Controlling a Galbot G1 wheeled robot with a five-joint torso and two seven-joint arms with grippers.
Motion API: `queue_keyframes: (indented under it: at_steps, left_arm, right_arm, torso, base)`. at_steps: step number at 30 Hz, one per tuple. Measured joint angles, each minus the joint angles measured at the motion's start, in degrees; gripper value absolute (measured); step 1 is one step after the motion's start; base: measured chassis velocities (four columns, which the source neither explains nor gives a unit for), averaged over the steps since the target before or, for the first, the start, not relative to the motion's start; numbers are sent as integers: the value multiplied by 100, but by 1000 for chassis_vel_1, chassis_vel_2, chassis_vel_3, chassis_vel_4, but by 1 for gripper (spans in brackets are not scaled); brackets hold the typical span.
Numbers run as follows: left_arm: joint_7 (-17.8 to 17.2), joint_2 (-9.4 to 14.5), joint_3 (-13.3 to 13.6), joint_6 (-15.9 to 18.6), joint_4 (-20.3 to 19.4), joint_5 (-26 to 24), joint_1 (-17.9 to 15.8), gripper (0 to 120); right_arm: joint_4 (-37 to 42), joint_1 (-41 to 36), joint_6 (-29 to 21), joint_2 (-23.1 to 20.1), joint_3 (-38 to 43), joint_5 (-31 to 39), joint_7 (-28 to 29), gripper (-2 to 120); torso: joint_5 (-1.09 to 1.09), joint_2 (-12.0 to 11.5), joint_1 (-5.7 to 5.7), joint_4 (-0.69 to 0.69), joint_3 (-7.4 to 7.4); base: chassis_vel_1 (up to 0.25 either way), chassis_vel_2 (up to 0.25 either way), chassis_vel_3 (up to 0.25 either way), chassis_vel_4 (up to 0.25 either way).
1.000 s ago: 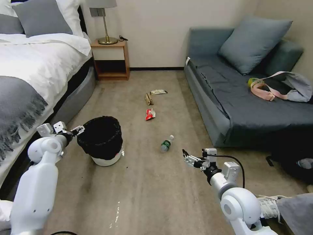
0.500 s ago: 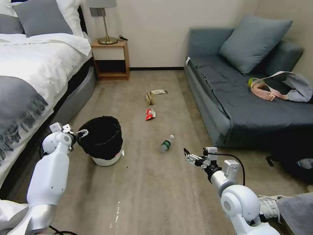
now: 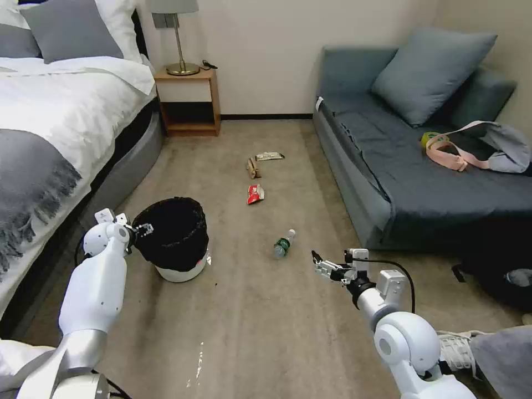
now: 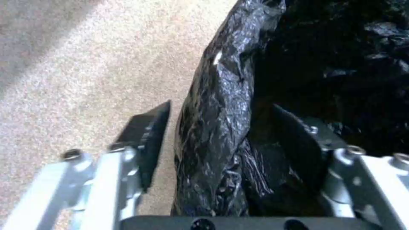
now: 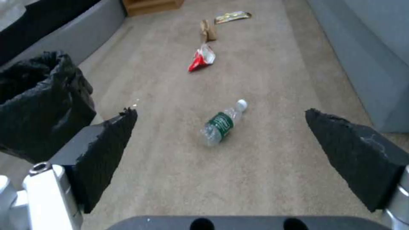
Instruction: Pick up the trash bin, then pick up the garbage on the floor and place it into the trash bin.
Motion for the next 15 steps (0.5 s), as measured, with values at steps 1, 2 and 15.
queue_keyframes:
  at_steps: [1,2,15]
  left_arm:
    - [68,-8,-27,-11,10,83,15,57]
    - [273,-9,-71,-15,-7,343,82,43]
    - [670,138,-105,-214,-1010,928,645,4]
  right_arm:
    - [-6,0,2,0,-2,0,-2,100]
    - [-23,-15,13,-6,-1,0,-14,100]
    - [-48,-85,45,-15,-21,16,-34,100]
  torso:
    - [0,0,0,-1,0]
    - [1,0,0,0,0]
    - [-5,0,0,-4,1]
  base:
    - [0,0,0,0]
    - [0,0,0,0]
    - [0,0,0,0]
